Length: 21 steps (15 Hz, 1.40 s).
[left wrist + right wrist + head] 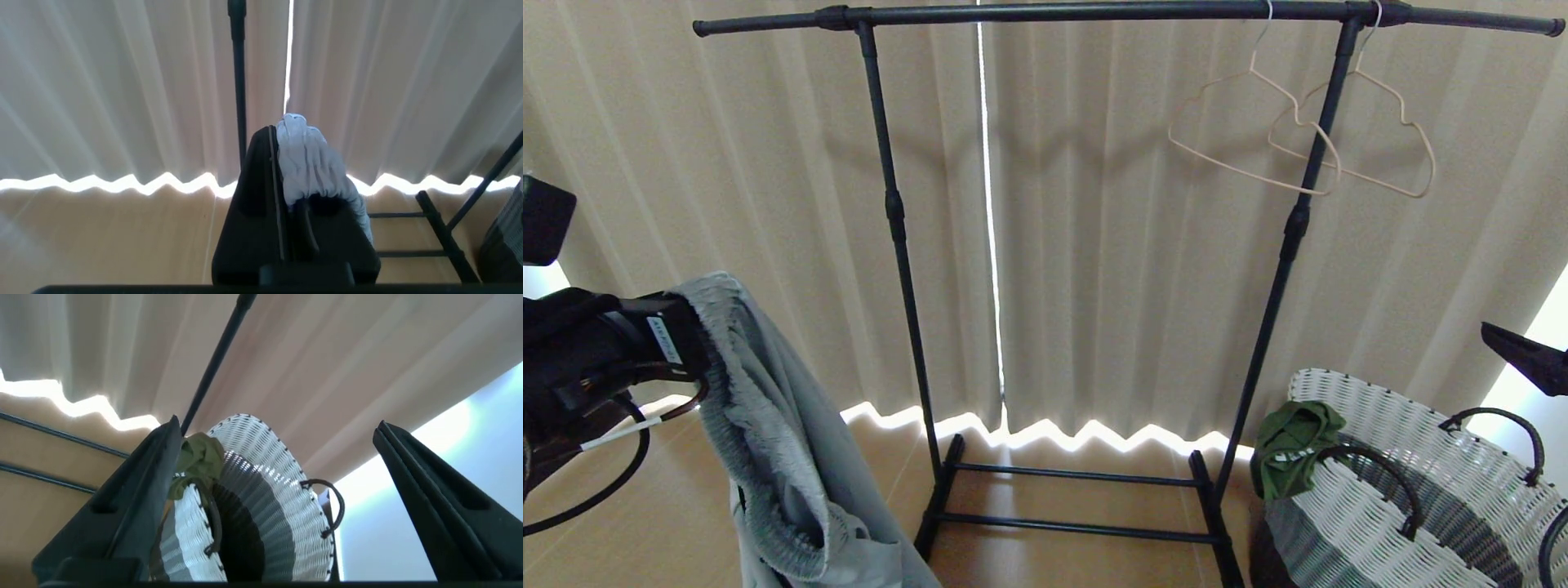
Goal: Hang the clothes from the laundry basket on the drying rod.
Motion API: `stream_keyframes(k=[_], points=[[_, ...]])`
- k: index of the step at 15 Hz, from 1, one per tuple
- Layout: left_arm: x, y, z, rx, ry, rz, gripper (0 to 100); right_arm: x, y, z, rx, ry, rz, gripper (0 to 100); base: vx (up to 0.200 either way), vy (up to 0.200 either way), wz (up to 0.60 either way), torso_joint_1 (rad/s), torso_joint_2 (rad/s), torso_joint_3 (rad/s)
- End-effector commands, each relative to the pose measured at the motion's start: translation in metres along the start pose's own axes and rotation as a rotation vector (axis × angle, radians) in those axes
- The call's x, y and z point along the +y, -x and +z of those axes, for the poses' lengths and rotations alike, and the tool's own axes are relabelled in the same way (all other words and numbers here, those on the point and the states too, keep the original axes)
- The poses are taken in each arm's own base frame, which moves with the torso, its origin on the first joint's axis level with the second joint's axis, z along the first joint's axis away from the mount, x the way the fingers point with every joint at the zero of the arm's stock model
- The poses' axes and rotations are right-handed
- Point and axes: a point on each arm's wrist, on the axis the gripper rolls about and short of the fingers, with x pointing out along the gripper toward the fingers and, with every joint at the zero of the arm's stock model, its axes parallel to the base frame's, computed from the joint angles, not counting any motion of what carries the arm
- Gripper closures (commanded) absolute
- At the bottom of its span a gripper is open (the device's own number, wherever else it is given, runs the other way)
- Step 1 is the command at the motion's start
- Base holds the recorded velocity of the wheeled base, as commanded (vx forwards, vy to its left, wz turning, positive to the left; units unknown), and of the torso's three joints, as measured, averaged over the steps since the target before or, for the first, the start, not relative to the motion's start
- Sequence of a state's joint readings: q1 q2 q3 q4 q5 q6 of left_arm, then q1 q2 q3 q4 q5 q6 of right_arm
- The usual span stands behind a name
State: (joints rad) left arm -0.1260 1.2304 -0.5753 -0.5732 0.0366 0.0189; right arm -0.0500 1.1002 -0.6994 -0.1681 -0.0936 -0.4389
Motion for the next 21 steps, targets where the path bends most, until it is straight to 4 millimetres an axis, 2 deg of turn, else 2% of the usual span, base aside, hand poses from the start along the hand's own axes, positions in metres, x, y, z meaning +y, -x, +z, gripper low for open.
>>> stream_keyframes(k=[1,4,6,8,12,14,21], points=[[0.0,-0.007,-0.004,0.024,0.001,0.003,100,0.0,-0.006,-0.001,0.012,-0.001,-0.003,0,0.0,0.0,0.0,0.0,0.0,0.0],[0.0,-0.016,-0.016,0.082,-0.009,0.003,100,0.0,-0.005,-0.003,-0.015,-0.007,-0.014,0,0.0,0.0,0.0,0.0,0.0,0.0],[0.0,-0.017,-0.017,0.087,-0.008,0.003,100,0.001,-0.006,-0.005,-0.009,-0.024,-0.009,0,0.0,0.0,0.0,0.0,0.0,0.0],[0.0,-0.013,-0.023,0.105,-0.012,0.002,100,0.001,-0.006,-0.005,-0.008,-0.047,-0.006,0,0.0,0.0,0.0,0.0,0.0,0.0],[0.0,0.006,-0.016,0.047,-0.007,-0.004,100,0.002,-0.006,-0.008,-0.002,-0.062,-0.005,0,0.0,0.0,0.0,0.057,-0.14,-0.088],[0.0,0.009,-0.017,0.045,-0.01,-0.007,100,0.002,-0.006,-0.008,-0.001,-0.062,-0.003,0,0.0,0.0,0.0,0.159,-0.09,-0.249],[-0.015,0.018,-0.019,0.03,-0.016,-0.127,100,0.003,-0.008,-0.008,-0.002,-0.06,-0.001,0,0.0,0.0,0.0,0.129,-0.55,-0.252]])
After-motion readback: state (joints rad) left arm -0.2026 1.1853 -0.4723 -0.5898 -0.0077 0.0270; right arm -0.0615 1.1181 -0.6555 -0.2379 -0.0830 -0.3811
